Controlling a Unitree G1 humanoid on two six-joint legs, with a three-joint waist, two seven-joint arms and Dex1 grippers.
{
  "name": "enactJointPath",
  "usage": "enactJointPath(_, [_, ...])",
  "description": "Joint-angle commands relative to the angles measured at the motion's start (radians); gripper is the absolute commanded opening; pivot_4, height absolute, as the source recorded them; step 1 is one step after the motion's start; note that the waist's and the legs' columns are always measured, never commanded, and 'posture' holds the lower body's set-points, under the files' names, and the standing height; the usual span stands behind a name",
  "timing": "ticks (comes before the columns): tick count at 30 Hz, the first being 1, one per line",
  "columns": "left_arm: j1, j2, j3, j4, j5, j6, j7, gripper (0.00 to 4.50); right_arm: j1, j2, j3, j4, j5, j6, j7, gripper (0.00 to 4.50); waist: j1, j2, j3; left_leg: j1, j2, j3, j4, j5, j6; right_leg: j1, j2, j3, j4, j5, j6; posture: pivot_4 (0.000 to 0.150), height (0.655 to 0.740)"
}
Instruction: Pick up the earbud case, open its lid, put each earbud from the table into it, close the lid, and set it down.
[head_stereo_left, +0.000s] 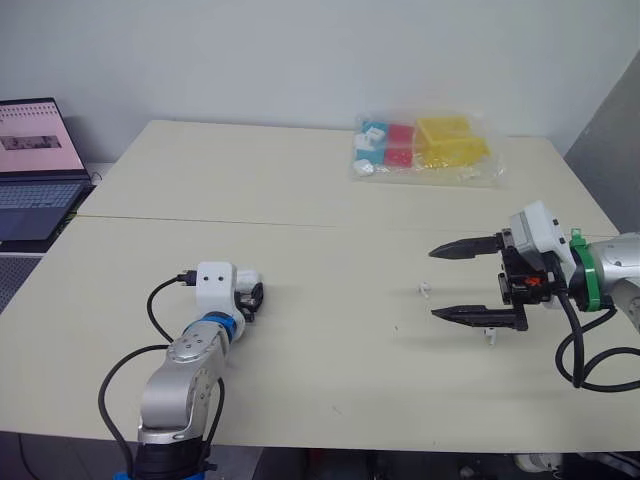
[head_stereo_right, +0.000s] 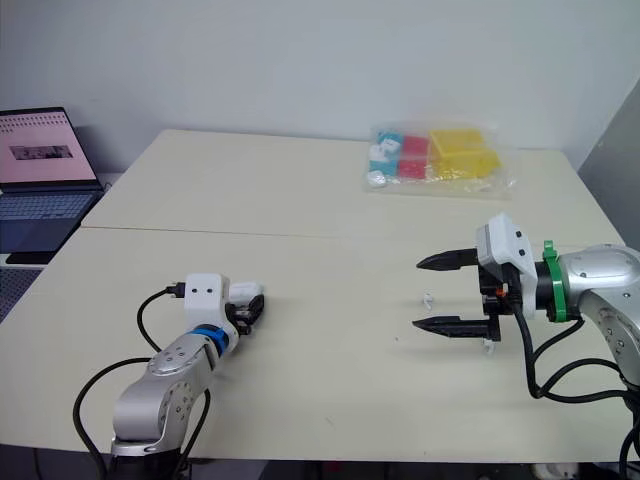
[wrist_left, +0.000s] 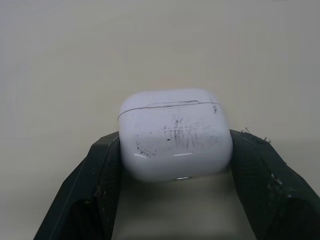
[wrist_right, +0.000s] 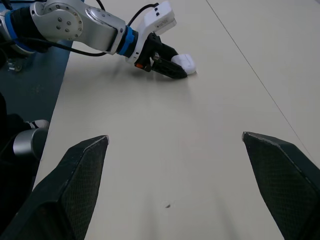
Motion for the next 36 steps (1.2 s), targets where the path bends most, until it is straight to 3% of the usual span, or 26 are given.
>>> enactJointPath(1, [0.009,0.026,-0.093,-0.019,-0.064,-0.089,-0.196,2.79,0.033,-0.017,-0.089,-0.059,0.04,0.033,-0.037,4.5,0.002,0.001,0.001,-0.001,0.0,0.0,0.0,0.0,0.0,0.0,0.0,0.0,0.0,0.0,0.0,0.15,0.7364])
enactJointPath(5, [-0.019,0.092,-0.19,-0.025,-0.074,-0.226,-0.403,2.79,0.068,-0.01,-0.143,-0.099,0.087,0.096,-0.099,4.5,0.007,0.0,0.001,-0.007,-0.001,-0.001,0.002,0.0,0.0,-0.003,0.0,-0.002,-0.001,0.002,-0.003,0.15,0.7364])
enactJointPath(8, [-0.079,0.139,-0.294,0.02,-0.08,-0.391,-0.627,2.79,0.114,-0.001,-0.188,-0.17,0.204,0.249,-0.223,4.5,0.006,0.0,0.001,-0.009,-0.001,0.0,0.002,0.0,0.001,-0.005,0.0,-0.002,-0.001,0.002,-0.003,0.15,0.7364])
enactJointPath(13, [-0.171,0.188,-0.399,0.153,-0.005,-0.683,-0.838,2.79,0.135,0.016,-0.191,-0.213,0.386,0.435,-0.4,4.5,0.001,0.001,0.001,-0.009,-0.001,0.0,0.002,0.0,0.001,-0.005,0.001,-0.002,-0.001,0.002,-0.004,0.15,0.7364])
enactJointPath(19, [-0.264,0.159,-0.413,0.277,0.047,-0.988,-0.907,2.79,0.118,0.082,-0.137,-0.141,0.681,0.59,-0.667,4.5,0.003,0.001,0.001,-0.01,-0.001,0.0,0.002,0.0,0.001,-0.006,0.003,-0.003,0.0,0.0,0.0,0.15,0.7364])
enactJointPath(23, [-0.272,0.144,-0.415,0.285,0.038,-1.068,-0.924,2.79,0.124,0.109,-0.101,-0.124,0.785,0.59,-0.746,4.5,0.001,0.001,0.001,-0.01,0.0,0.001,0.002,-0.001,0.002,-0.006,0.004,-0.001,-0.001,0.0,0.0,0.15,0.7364])
enactJointPath(36, [-0.283,0.138,-0.423,0.316,0.051,-1.155,-0.939,2.79,0.048,0.209,0.042,-0.043,0.836,0.578,-0.872,4.5,-0.001,0.001,0.001,-0.01,0.0,0.0,0.002,-0.002,0.003,-0.006,0.005,-0.001,-0.001,-0.001,0.002,0.15,0.7364])
